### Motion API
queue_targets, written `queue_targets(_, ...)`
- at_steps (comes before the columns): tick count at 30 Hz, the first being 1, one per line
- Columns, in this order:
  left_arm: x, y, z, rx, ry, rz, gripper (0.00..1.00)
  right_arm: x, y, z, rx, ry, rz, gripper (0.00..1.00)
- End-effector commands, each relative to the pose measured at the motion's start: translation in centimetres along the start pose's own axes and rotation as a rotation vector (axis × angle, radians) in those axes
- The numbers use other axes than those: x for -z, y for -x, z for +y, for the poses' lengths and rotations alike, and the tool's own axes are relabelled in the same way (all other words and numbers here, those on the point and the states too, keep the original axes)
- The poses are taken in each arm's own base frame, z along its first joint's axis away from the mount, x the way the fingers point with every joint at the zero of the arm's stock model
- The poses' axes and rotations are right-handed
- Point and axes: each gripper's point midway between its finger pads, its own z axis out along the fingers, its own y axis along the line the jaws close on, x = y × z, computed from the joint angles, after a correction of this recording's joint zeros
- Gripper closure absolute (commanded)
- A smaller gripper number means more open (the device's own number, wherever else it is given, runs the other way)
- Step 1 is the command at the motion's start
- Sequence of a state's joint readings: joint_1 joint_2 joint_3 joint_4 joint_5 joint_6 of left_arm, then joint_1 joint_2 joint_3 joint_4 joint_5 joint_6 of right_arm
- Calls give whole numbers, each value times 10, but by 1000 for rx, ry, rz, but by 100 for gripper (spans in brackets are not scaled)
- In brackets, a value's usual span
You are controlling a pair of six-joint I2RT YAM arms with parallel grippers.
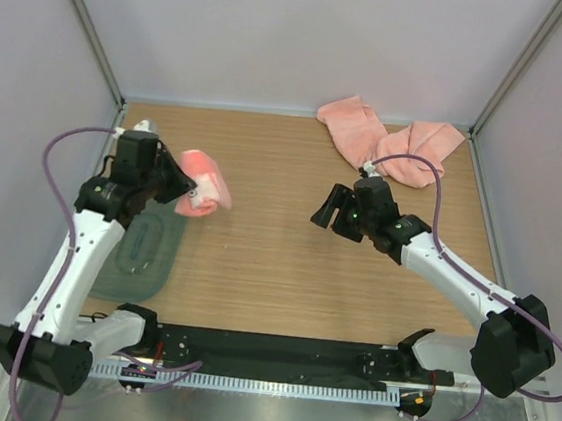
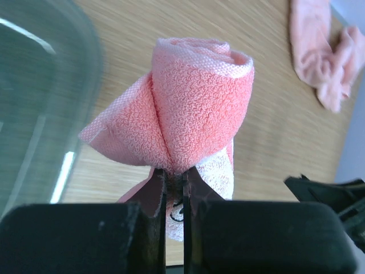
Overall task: Roll the towels
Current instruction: Place the rolled towel into the container
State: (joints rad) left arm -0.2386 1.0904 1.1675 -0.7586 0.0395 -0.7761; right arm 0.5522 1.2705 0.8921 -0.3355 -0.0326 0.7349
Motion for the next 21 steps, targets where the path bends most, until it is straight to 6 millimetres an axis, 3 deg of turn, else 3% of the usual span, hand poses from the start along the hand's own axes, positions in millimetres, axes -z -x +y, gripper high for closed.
queue_targets(1, 40, 14, 59, -36, 228, -56, 100, 3, 5, 13, 14, 46, 2, 29)
queue_targets(7, 87, 18, 131, 59, 465, -128, 100, 5, -2, 16, 18, 70, 37, 29)
queue_targets(13, 111, 6, 172, 111, 597, -178, 100, 11, -19, 14, 46, 86, 97, 29)
queue_targets(18, 84, -17, 193, 187, 614, -83, 100, 17, -29, 6, 65, 75, 126, 29)
queue_targets(21, 65, -15, 198, 223, 607, -66, 100, 19, -34, 3, 62, 70, 136, 29)
